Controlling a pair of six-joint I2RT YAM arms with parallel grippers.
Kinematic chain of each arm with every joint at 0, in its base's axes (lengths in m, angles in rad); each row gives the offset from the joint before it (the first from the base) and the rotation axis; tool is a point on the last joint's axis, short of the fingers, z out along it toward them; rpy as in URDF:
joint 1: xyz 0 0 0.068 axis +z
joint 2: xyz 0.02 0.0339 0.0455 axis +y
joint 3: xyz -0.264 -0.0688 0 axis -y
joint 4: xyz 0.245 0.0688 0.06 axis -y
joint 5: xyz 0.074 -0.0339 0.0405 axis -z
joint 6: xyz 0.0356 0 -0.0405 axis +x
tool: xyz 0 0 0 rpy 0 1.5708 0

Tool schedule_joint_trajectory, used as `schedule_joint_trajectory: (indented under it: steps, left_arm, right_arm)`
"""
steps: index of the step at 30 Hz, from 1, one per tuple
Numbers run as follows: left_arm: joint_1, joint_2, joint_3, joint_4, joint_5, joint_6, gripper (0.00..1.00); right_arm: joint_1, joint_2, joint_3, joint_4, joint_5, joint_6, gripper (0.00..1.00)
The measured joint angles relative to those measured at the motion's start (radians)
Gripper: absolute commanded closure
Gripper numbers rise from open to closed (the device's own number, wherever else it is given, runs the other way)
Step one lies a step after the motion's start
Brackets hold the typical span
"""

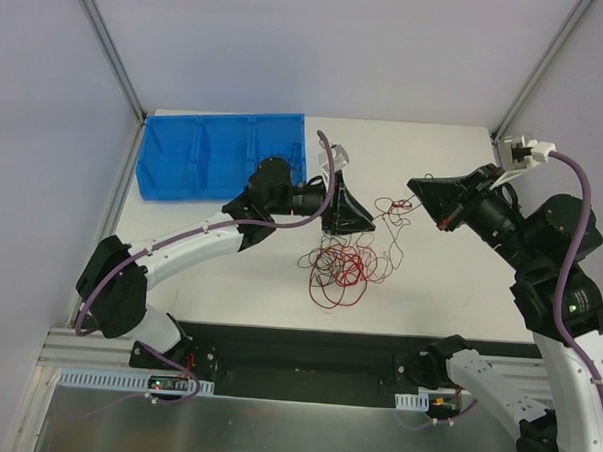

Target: Untangle the cables

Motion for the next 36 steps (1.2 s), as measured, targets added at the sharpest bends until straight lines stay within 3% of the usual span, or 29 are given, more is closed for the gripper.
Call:
schedule_joint_trajectory:
  steps: [2,10,15,21,24,27,30,33,36]
  left_arm:
    - [-0.009,0.012,-0.009,0.001,-0.008,-0.007,0.54]
    - [-0.021,0.058,-0.032,-0.038,-0.069,-0.013,0.45]
    - [-0.021,0.116,-0.012,-0.078,-0.08,-0.017,0.48]
    - [-0.021,0.157,-0.01,-0.078,-0.071,-0.032,0.67]
    - [-0.022,0.172,0.003,-0.072,-0.047,-0.038,0.59]
    - [-0.022,0.191,0.023,-0.056,-0.016,-0.044,0.59]
    - [-0.022,0.203,0.025,-0.029,0.005,-0.051,0.69]
    - [-0.022,0.213,0.025,-0.006,0.027,-0.066,1.0]
    - [-0.022,0.218,0.026,-0.007,0.026,-0.068,1.0]
  right_arm:
    - [0.0,-0.008,0.001,0.005,0.0,0.001,0.99]
    - [0.0,-0.008,0.001,0.019,-0.005,0.014,0.99]
    - [0.0,-0.008,0.001,0.02,-0.009,0.018,0.99]
    - [0.0,-0.008,0.001,0.021,-0.011,0.02,0.99]
    - [0.0,-0.008,0.001,0.029,-0.011,0.023,0.99]
    - [0.0,-0.008,0.001,0.04,-0.011,0.028,0.99]
    - [0.0,-0.004,0.001,0.055,-0.012,0.036,0.99]
    - [0.0,0.005,0.001,0.066,-0.012,0.043,0.99]
    - [0.0,0.014,0.001,0.071,-0.01,0.045,0.99]
